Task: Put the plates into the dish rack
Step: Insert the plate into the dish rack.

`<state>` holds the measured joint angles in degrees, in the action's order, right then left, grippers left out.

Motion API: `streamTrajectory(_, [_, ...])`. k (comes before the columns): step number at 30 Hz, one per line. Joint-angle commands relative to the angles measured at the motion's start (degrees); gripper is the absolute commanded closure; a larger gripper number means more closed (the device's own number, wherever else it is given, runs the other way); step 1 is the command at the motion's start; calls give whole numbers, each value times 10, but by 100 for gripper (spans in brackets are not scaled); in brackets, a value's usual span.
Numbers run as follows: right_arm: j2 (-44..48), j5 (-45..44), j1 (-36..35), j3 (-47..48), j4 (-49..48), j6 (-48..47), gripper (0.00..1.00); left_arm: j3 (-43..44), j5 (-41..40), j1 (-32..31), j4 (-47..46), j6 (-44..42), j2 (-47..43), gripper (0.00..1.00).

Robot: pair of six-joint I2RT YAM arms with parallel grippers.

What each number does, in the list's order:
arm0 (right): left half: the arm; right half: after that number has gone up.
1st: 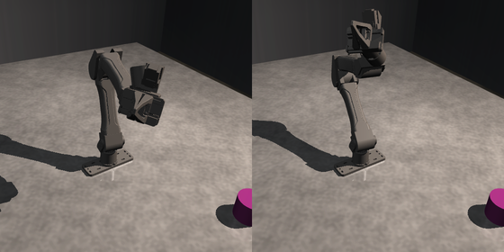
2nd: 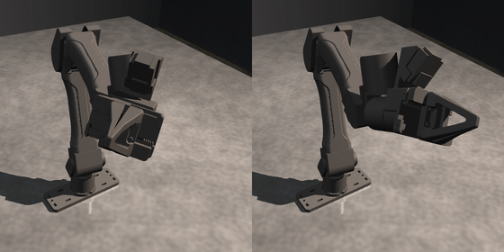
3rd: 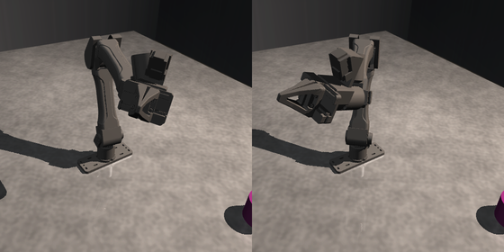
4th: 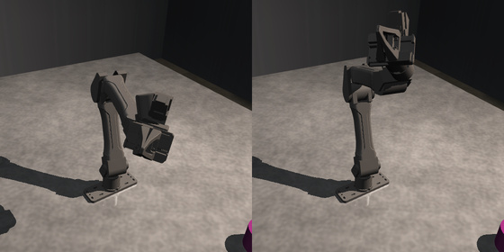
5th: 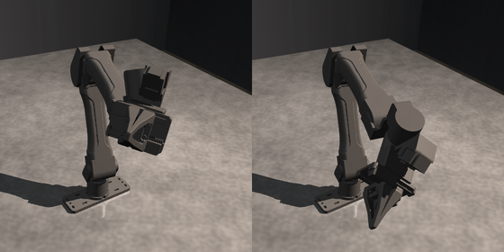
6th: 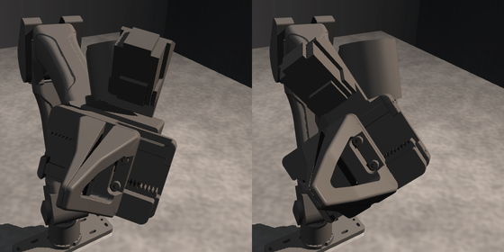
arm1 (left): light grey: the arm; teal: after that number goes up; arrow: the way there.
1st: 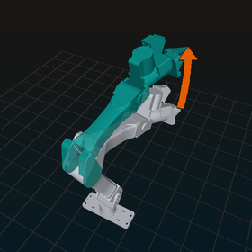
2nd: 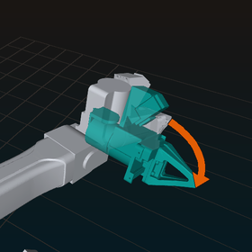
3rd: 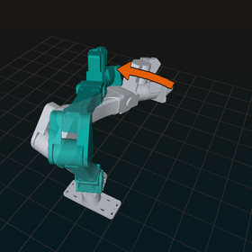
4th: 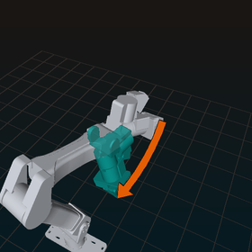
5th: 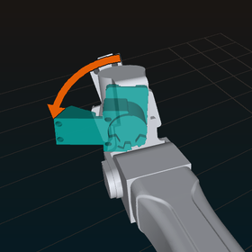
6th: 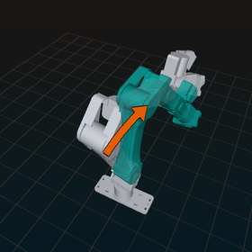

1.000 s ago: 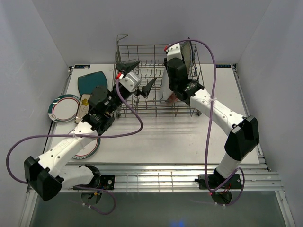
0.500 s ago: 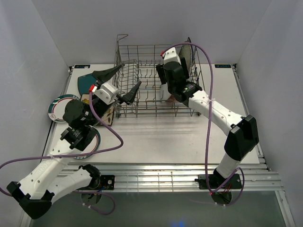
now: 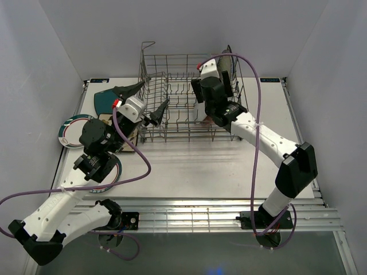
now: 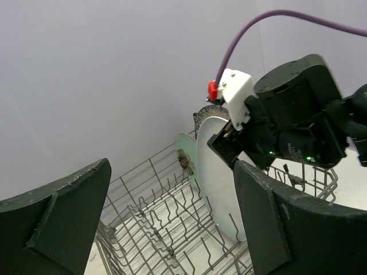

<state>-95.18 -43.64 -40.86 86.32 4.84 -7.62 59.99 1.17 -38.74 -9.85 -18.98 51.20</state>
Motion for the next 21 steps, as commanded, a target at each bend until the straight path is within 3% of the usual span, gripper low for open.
streamTrajectory(1, [58,-22,-4,-28,-70,-13,10,-3,-30,2,11,3,-18,2])
streamTrajectory(10, [147,-4,-21,-102,-143,-36,10,-30,-49,2,11,5,-48,2])
streamTrajectory(21, [292,130,-26,-251,-184,13,10,-65,-146,2,8,18,-36,2])
